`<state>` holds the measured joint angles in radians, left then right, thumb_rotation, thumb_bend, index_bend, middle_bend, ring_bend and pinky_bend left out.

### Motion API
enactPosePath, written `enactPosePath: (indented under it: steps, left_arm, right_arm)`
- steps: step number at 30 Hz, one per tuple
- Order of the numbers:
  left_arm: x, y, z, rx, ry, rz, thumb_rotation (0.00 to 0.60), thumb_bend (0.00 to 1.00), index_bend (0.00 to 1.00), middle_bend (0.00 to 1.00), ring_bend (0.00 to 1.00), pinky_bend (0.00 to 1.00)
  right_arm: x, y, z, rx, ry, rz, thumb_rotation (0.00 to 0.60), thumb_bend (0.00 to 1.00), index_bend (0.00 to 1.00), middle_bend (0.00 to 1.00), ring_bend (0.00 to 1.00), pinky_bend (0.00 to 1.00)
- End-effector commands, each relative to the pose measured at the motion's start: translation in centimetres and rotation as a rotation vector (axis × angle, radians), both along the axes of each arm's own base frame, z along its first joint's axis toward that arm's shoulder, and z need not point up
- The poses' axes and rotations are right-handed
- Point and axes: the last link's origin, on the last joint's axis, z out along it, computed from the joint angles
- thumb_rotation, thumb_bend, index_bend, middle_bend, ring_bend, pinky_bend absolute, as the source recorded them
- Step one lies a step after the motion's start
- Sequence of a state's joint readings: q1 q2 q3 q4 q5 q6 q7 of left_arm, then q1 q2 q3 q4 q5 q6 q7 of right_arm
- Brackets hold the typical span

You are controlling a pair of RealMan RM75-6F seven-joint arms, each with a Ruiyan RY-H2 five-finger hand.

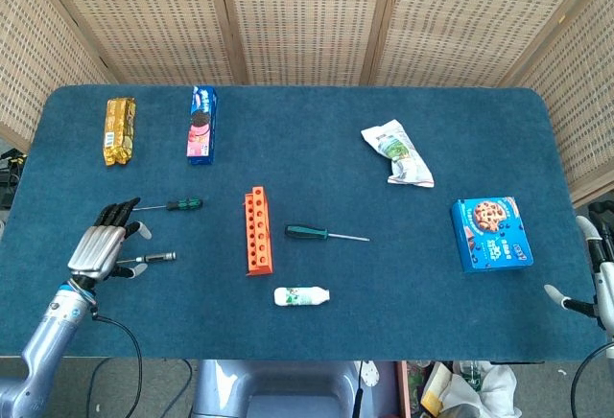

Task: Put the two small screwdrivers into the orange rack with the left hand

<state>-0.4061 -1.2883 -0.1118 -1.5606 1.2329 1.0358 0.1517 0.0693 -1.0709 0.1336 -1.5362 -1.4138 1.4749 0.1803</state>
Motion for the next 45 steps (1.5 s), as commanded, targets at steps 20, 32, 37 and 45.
enactPosePath:
  steps: [20, 32, 37, 45]
  left_arm:
    - [-0.8, 1.1, -4.5, -0.066, 0.065, 0.078, 0.6, 0.32, 0.45, 0.0, 0.0, 0.0]
    - [-1.2, 1.6, -5.5, -0.071, 0.07, 0.096, 0.6, 0.32, 0.46, 0.0, 0.0, 0.0]
    - [-1.3, 1.7, -5.7, -0.074, 0.079, 0.101, 0.6, 0.32, 0.47, 0.0, 0.0, 0.0]
    - [-1.2, 1.8, -6.0, -0.08, 0.086, 0.104, 0.6, 0.32, 0.49, 0.0, 0.0, 0.0]
  right_arm:
    - [-0.2, -0.2, 0.3, 0.013, -0.032, 0.001, 0.6, 0.0, 0.0, 0.0, 0.0, 0.0]
    - [-0.3, -0.3, 0.2, 0.021, -0.035, -0.004, 0.6, 0.0, 0.0, 0.0, 0.0, 0.0]
    - [-0.4, -0.4, 0.2, 0.024, -0.04, -0.007, 0.6, 0.0, 0.0, 0.0, 0.0, 0.0]
    - [-0.5, -0.5, 0.2, 0.026, -0.046, -0.01, 0.6, 0.0, 0.0, 0.0, 0.0, 0.0]
